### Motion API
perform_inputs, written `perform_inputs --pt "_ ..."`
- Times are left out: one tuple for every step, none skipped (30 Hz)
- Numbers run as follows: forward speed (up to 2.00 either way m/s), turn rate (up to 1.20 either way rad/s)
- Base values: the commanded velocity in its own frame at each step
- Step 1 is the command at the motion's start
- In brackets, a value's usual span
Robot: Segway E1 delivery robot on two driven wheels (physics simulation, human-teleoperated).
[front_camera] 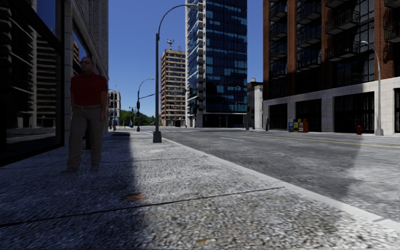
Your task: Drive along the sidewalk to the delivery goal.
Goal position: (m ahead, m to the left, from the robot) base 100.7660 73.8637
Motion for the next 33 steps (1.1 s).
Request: perform_inputs --pt "2.0 0.0" --pt "2.0 0.0" --pt "2.0 0.0" --pt "2.0 0.0" --pt "2.0 0.0" --pt "2.0 0.0" --pt "2.0 0.0" --pt "2.0 0.0" --pt "2.0 0.0" --pt "2.0 0.0" --pt "2.0 0.01" --pt "2.0 0.11" --pt "2.0 0.17" --pt "2.0 0.17" --pt "2.0 0.2" --pt "2.0 0.25" --pt "2.0 0.31" --pt "2.0 0.36" --pt "2.0 0.36" --pt "2.0 0.38" --pt "2.0 0.4" --pt "2.0 0.44" --pt "2.0 0.44" --pt "2.0 0.44" --pt "2.0 0.45" --pt "2.0 0.45" --pt "2.0 0.45" --pt "2.0 0.45" --pt "2.0 0.45" --pt "2.0 0.46" --pt "2.0 0.47" --pt "2.0 0.47" --pt "2.0 0.47"
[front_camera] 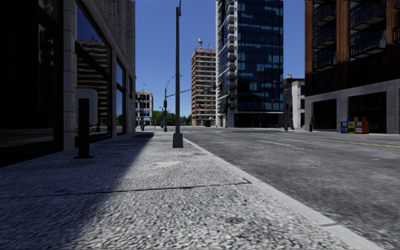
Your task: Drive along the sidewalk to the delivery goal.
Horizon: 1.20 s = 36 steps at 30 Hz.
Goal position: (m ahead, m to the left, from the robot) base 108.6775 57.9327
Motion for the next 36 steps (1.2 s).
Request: perform_inputs --pt "2.0 0.47" --pt "2.0 0.47" --pt "2.0 0.47" --pt "2.0 0.47" --pt "2.0 0.47" --pt "2.0 0.47" --pt "2.0 0.47" --pt "2.0 0.47" --pt "2.0 0.47" --pt "2.0 0.47" --pt "2.0 0.47" --pt "2.0 0.47" --pt "2.0 0.47" --pt "2.0 0.47" --pt "2.0 0.47" --pt "2.0 0.46" --pt "2.0 0.0" --pt "2.0 0.0" --pt "2.0 0.0" --pt "2.0 0.0" --pt "2.0 0.0" --pt "2.0 0.0" --pt "2.0 0.0" --pt "2.0 0.0" --pt "2.0 0.0" --pt "2.0 0.0" --pt "2.0 0.0" --pt "2.0 0.0" --pt "2.0 0.0" --pt "2.0 0.0" --pt "2.0 0.0" --pt "2.0 0.0" --pt "2.0 0.0" --pt "2.0 0.0" --pt "2.0 0.0" --pt "2.0 0.0"
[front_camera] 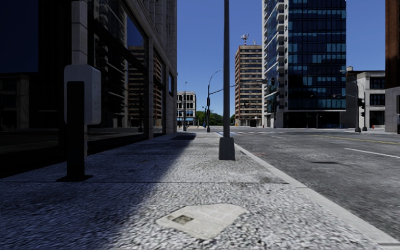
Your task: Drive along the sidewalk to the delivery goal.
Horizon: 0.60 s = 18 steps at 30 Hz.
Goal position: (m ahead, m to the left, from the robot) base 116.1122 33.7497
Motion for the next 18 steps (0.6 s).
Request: perform_inputs --pt "2.0 0.04" --pt "2.0 0.12" --pt "2.0 0.12" --pt "2.0 0.19" --pt "2.0 0.22" --pt "2.0 0.24" --pt "2.0 0.28" --pt "2.0 0.28" --pt "2.0 0.29" --pt "2.0 0.29" --pt "2.0 0.29" --pt "2.0 0.29" --pt "2.0 0.29" --pt "2.0 0.29" --pt "2.0 0.29" --pt "2.0 0.29" --pt "2.0 0.29" --pt "2.0 0.29"
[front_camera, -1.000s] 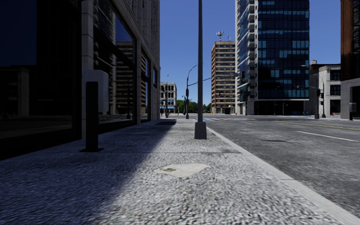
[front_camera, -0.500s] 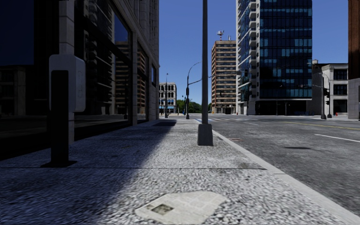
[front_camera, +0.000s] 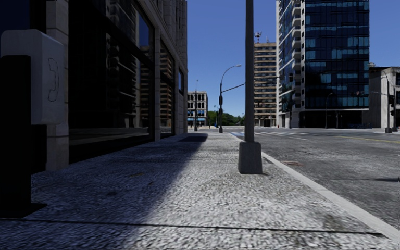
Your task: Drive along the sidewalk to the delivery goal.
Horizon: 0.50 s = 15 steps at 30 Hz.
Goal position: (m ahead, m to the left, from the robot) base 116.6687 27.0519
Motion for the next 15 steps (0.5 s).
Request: perform_inputs --pt "2.0 0.25" --pt "2.0 0.0" --pt "2.0 0.0" --pt "2.0 0.0" --pt "2.0 0.0" --pt "2.0 0.0" --pt "2.0 0.0" --pt "2.0 0.0" --pt "2.0 0.0" --pt "2.0 0.0" --pt "2.0 0.0" --pt "2.0 0.0" --pt "2.0 0.0" --pt "2.0 0.0" --pt "2.0 0.0"
